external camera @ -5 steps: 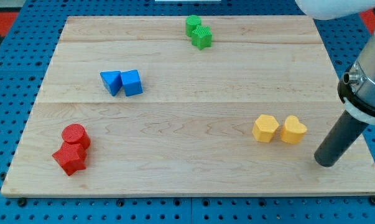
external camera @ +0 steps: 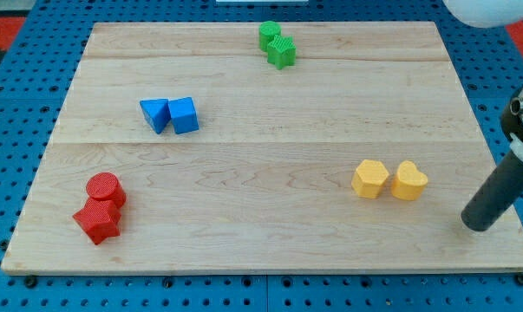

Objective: Push the heart vertically to the top of the hexagon

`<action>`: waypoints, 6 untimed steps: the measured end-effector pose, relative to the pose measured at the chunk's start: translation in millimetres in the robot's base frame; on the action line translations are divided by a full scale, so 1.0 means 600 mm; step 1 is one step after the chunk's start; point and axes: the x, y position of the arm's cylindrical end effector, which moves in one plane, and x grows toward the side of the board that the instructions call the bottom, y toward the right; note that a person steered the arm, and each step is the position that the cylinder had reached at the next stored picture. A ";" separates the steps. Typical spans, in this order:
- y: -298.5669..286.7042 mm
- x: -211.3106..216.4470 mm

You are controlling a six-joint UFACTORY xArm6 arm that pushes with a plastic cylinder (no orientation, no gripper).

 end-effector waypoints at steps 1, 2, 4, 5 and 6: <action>-0.037 0.000; 0.008 -0.047; 0.027 -0.053; -0.074 -0.031; -0.095 -0.124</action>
